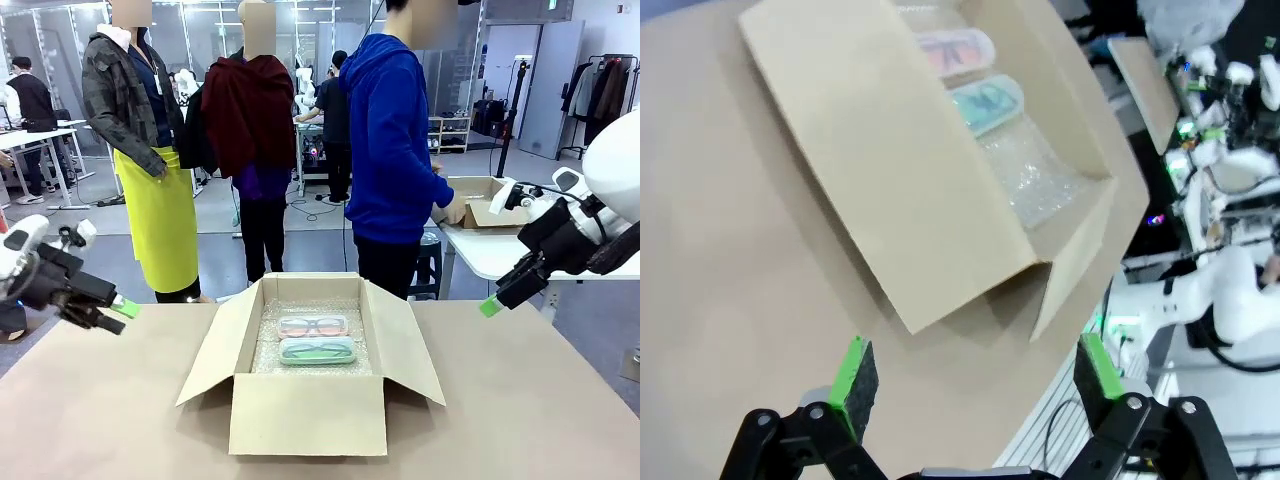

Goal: Pack the glasses set securely to prepare it for shipping.
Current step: Position the Package Box on the left side of the table.

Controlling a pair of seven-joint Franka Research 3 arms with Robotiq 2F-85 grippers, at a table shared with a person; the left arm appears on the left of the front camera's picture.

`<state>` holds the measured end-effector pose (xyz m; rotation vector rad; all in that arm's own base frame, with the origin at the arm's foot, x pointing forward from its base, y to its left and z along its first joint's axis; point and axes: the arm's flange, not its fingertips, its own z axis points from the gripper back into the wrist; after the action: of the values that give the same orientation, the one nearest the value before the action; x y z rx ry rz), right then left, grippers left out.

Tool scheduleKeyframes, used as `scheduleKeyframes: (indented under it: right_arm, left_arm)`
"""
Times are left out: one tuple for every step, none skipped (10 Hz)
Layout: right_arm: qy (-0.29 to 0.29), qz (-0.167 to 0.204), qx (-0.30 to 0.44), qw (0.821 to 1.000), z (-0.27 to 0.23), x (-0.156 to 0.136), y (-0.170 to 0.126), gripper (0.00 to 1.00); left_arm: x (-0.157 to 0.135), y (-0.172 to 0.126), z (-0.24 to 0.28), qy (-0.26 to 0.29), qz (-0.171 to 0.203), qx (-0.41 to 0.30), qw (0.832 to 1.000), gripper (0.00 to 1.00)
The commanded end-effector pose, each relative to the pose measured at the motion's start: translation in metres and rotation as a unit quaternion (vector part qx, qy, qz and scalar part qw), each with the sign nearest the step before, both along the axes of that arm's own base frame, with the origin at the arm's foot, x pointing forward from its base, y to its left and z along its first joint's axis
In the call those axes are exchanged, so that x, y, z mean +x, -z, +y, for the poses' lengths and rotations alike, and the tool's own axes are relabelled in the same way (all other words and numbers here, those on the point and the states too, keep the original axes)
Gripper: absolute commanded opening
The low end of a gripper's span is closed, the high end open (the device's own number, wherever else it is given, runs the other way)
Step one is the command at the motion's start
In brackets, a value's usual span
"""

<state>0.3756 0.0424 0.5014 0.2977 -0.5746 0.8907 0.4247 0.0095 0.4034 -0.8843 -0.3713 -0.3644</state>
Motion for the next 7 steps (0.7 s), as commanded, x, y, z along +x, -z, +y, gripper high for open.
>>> scheduleKeyframes:
  right_arm:
    - [0.005,0.004,-0.003,1.0,0.002,0.0,-0.001,1.0]
    - [0.005,0.004,-0.003,1.0,0.002,0.0,-0.001,1.0]
    - [0.005,0.004,-0.003,1.0,0.002,0.0,-0.001,1.0]
    - [0.005,0.004,-0.003,1.0,0.002,0.0,-0.001,1.0]
    - [0.005,0.004,-0.003,1.0,0.002,0.0,-0.001,1.0]
    - [0.005,0.004,-0.003,1.0,0.002,0.0,-0.001,1.0]
    - [0.005,0.004,-0.003,1.0,0.002,0.0,-0.001,1.0]
  left_arm:
    - [0.02,0.02,0.0,-0.038,0.035,-0.036,0.998,1.0]
    - [0.024,0.037,0.001,-0.042,0.058,-0.033,0.997,1.0]
    - [0.026,0.046,0.0,-0.04,0.066,-0.033,0.997,1.0]
    - [0.03,0.046,0.001,-0.043,0.062,-0.044,0.996,1.0]
    - [0.018,0.051,0.001,-0.044,0.063,-0.023,0.997,1.0]
    - [0.018,0.051,0.001,-0.044,0.063,-0.023,0.997,1.0]
    - [0.018,0.051,0.001,-0.044,0.063,-0.023,0.997,1.0]
